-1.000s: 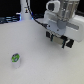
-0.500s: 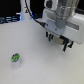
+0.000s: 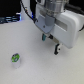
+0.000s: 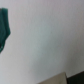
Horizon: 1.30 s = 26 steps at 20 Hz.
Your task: Open the kcup holder, insert the kcup into the holder, and close the kcup holder
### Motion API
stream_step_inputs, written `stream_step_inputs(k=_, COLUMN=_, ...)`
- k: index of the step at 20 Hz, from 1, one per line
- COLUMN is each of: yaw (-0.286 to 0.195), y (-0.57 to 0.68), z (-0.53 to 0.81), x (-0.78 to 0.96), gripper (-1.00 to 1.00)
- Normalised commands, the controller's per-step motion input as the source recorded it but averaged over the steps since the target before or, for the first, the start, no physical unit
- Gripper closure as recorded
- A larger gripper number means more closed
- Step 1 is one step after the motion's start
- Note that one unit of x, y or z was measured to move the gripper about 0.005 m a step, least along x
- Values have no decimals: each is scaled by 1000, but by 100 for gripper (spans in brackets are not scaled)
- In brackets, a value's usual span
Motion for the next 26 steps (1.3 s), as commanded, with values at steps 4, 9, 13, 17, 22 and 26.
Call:
stream_step_inputs(k=4, yaw=-280, y=-464, z=75, x=-13, gripper=-100)
stream_step_inputs(k=9, yaw=-274, y=-489, z=61, x=-57, gripper=-100)
stream_step_inputs(k=13, yaw=-269, y=-515, z=25, x=-59, gripper=-100)
stream_step_inputs(k=17, yaw=-259, y=-514, z=15, x=-147, gripper=-100)
stream_step_inputs(k=22, yaw=-250, y=-503, z=-1, x=-267, gripper=-100)
stream_step_inputs(k=26, yaw=-252, y=-516, z=-41, x=-270, gripper=-100)
